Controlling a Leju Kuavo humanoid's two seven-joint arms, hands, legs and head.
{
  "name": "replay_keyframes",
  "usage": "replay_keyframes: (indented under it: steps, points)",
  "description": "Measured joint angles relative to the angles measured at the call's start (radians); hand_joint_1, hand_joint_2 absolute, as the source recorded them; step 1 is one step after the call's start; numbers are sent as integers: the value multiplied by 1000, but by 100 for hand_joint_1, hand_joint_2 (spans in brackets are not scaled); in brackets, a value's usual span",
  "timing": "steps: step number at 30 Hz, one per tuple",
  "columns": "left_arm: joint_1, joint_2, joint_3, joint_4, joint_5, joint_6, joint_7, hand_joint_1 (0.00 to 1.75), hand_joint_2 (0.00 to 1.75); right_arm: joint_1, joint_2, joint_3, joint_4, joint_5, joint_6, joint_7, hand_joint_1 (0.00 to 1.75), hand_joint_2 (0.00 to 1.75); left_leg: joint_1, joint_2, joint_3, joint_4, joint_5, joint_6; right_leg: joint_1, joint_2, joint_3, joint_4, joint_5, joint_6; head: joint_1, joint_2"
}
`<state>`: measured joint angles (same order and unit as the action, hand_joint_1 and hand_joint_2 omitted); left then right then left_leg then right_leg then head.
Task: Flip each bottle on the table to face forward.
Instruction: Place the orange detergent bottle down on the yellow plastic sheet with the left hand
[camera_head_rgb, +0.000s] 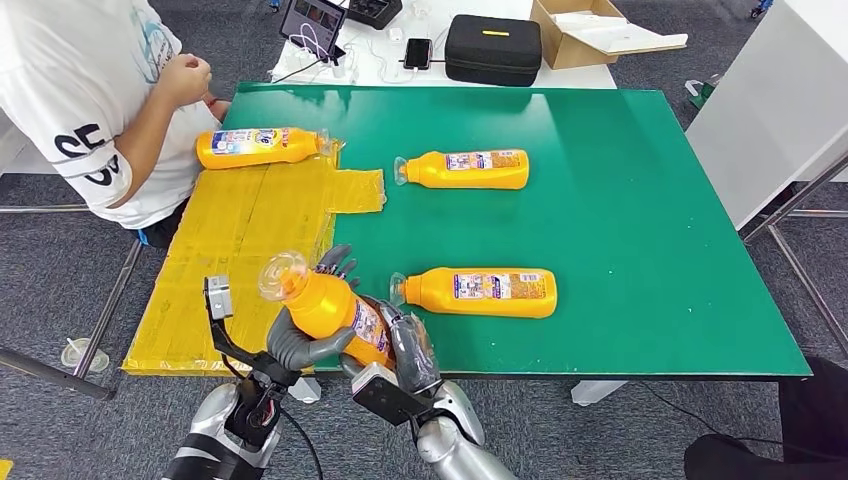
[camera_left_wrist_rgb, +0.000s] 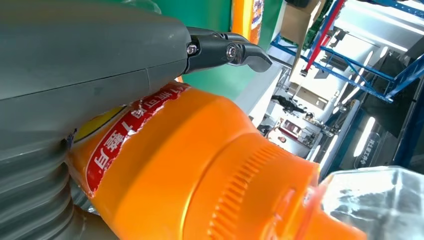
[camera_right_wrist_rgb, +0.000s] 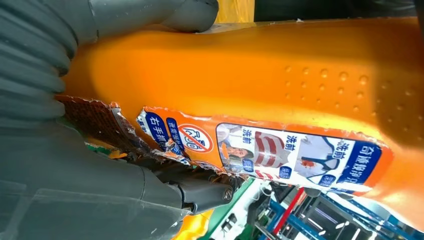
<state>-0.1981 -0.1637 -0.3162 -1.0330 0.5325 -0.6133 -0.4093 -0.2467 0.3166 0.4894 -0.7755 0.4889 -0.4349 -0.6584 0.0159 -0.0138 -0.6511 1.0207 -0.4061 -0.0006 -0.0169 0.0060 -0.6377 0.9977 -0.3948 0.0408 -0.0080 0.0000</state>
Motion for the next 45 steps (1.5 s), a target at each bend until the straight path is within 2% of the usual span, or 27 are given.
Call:
replay_keyframes:
  steps: [3, 4, 7, 8, 17, 22, 23, 24, 26, 27, 28, 31, 39, 42, 45]
  points:
    - [1, 0, 2, 0, -1, 0, 0, 2, 175, -2, 0, 1, 9, -1, 0, 0, 175, 175, 0, 0, 0, 0, 0, 0, 0, 0, 0, 0, 0, 0, 0, 0]
    - [1, 0, 2, 0, -4, 0, -1, 22, 175, -3, 1, 1, 12, -1, 0, 0, 175, 175, 0, 0, 0, 0, 0, 0, 0, 0, 0, 0, 0, 0, 0, 0]
    - [1, 0, 3, 0, -28, 5, -13, 151, 175, -5, 1, 1, 19, -4, 0, 0, 175, 175, 0, 0, 0, 0, 0, 0, 0, 0, 0, 0, 0, 0, 0, 0]
    - [1, 0, 3, 0, -38, 7, -17, 175, 175, -6, 1, 1, 21, -6, 0, 0, 175, 175, 0, 0, 0, 0, 0, 0, 0, 0, 0, 0, 0, 0, 0, 0]
    - [-6, -1, -2, -1, -102, 38, -42, 175, 175, -16, 3, 1, 25, -22, -4, 4, 175, 175, 0, 0, 0, 0, 0, 0, 0, 0, 0, 0, 0, 0, 0, 0]
    - [-13, -1, -2, -1, -103, 41, -38, 175, 175, -17, 3, 1, 25, -18, -42, 5, 175, 175, 0, 0, 0, 0, 0, 0, 0, 0, 0, 0, 0, 0, 0, 0]
    - [-14, -1, -2, -1, -103, 43, -37, 175, 175, -17, 3, 1, 24, -15, -53, 5, 168, 175, 0, 0, 0, 0, 0, 0, 0, 0, 0, 0, 0, 0, 0, 0]
    - [-15, -2, -2, -1, -103, 44, -37, 175, 175, -18, 3, 1, 23, -12, -64, 5, 147, 175, 0, 0, 0, 0, 0, 0, 0, 0, 0, 0, 0, 0, 0, 0]
    - [-18, -3, -2, -1, -103, 45, -35, 175, 175, -18, 3, 1, 20, 0, -91, 5, 60, 175, 0, 0, 0, 0, 0, 0, 0, 0, 0, 0, 0, 0, 0, 0]
    - [-20, -4, -2, -1, -102, 45, -33, 175, 175, -18, 3, 1, 17, 10, -108, 8, 24, 175, 0, 0, 0, 0, 0, 0, 0, 0, 0, 0, 0, 0, 0, 0]
    - [-22, -5, -2, -1, -99, 46, -30, 175, 175, -19, 3, 1, 13, 21, -126, 13, 0, 131, 0, 0, 0, 0, 0, 0, 0, 0, 0, 0, 0, 0, 0, 0]
    - [-29, -9, -2, -1, -83, 53, -19, 175, 175, -21, 3, 2, 2, 55, -179, 39, 0, 0, 0, 0, 0, 0, 0, 0, 0, 0, 0, 0, 0, 0, 0, 0]
    - [-49, -12, 2, -1, -73, 102, -13, 175, 175, -33, 3, 0, -35, 71, -194, 73, 0, 0, 0, 0, 0, 0, 0, 0, 0, 0, 0, 0, 0, 0, 0, 0]
    - [-67, -13, 22, 0, -90, 181, -17, 175, 175, -29, 2, -2, -76, 17, -146, 68, 0, 0, 0, 0, 0, 0, 0, 0, 0, 0, 0, 0, 0, 0, 1, 0]
    - [-94, -10, 76, 8, -108, 276, -21, 175, 175, -21, 0, -4, -146, -30, -94, 63, 0, 0, 0, 3, 0, 0, 0, 0, 0, 0, -1, 0, 1, -1, 0, 0]
